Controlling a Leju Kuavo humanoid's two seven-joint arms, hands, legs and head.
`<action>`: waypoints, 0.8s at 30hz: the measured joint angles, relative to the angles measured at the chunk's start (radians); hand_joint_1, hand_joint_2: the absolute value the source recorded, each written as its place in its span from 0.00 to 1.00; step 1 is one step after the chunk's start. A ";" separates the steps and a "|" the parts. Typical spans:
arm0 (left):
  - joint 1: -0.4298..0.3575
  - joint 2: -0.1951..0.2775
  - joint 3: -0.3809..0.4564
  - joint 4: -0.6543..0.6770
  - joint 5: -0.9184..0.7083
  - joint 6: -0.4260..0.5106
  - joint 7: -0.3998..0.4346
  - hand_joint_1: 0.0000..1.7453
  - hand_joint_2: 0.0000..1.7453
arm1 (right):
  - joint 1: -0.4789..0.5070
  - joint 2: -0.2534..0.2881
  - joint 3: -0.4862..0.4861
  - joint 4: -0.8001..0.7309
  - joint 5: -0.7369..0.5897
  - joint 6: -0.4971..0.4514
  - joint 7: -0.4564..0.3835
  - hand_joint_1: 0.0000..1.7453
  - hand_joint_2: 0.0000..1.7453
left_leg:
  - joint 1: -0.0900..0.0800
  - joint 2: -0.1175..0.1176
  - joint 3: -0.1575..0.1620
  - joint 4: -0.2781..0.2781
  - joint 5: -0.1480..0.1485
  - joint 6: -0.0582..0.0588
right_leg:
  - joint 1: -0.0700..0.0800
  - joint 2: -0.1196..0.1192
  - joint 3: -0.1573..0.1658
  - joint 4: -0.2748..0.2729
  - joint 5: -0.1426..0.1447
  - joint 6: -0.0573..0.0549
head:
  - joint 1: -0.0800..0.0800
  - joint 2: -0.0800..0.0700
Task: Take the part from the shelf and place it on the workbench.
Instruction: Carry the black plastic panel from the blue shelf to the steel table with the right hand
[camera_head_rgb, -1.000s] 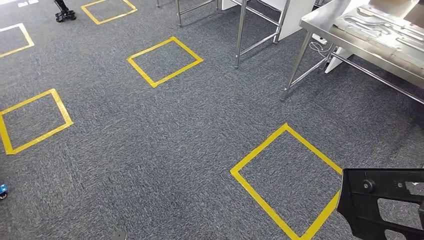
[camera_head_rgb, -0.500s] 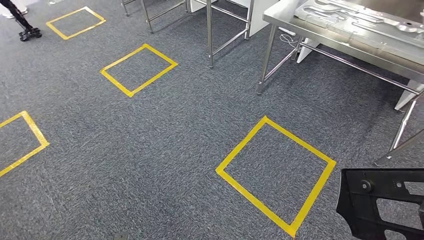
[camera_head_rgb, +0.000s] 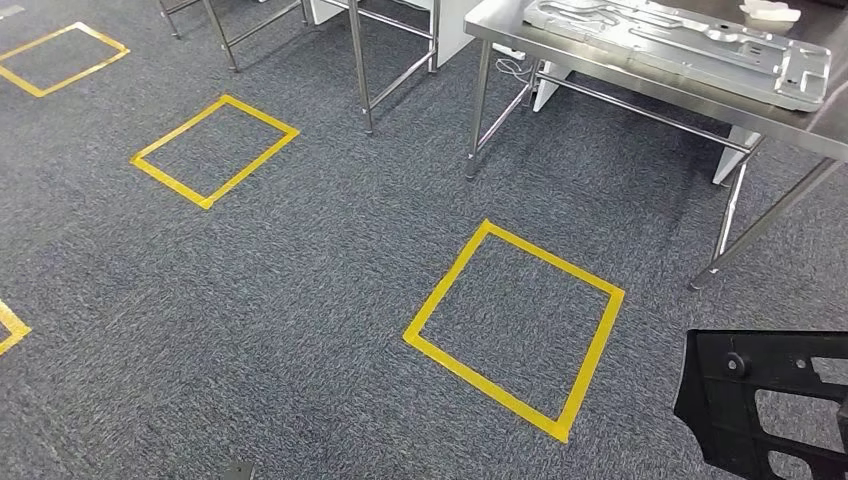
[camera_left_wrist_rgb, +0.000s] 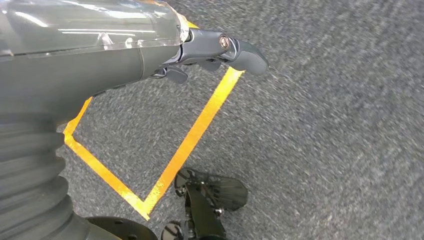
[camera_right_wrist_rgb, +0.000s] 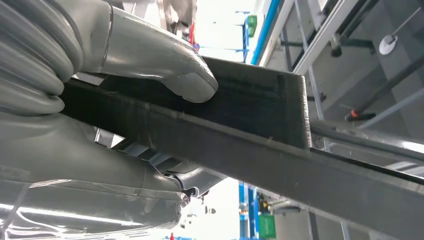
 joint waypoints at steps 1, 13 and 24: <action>-0.001 0.000 0.000 0.000 0.000 0.000 0.000 0.00 1.00 | -0.002 -0.002 0.000 0.001 0.001 -0.002 0.000 1.00 1.00 | -0.002 0.009 0.001 0.004 -0.004 -0.004 | 0.003 -0.020 0.038 -0.070 0.025 -0.004 | 0.000 0.000; 0.002 0.000 0.000 0.000 -0.002 -0.003 0.000 0.00 1.00 | -0.019 -0.012 0.006 0.010 0.011 -0.018 0.004 1.00 1.00 | 0.004 -0.054 -0.123 0.307 -0.156 -0.054 | 0.003 0.048 0.074 -0.170 0.060 -0.054 | 0.000 0.000; 0.003 -0.002 0.002 0.000 -0.003 -0.027 -0.015 0.00 1.00 | -0.018 -0.022 0.022 0.016 0.069 -0.088 0.019 1.00 1.00 | 0.004 -0.095 0.037 -0.014 -0.024 0.007 | 0.003 0.061 0.033 -0.087 0.040 -0.006 | 0.000 0.000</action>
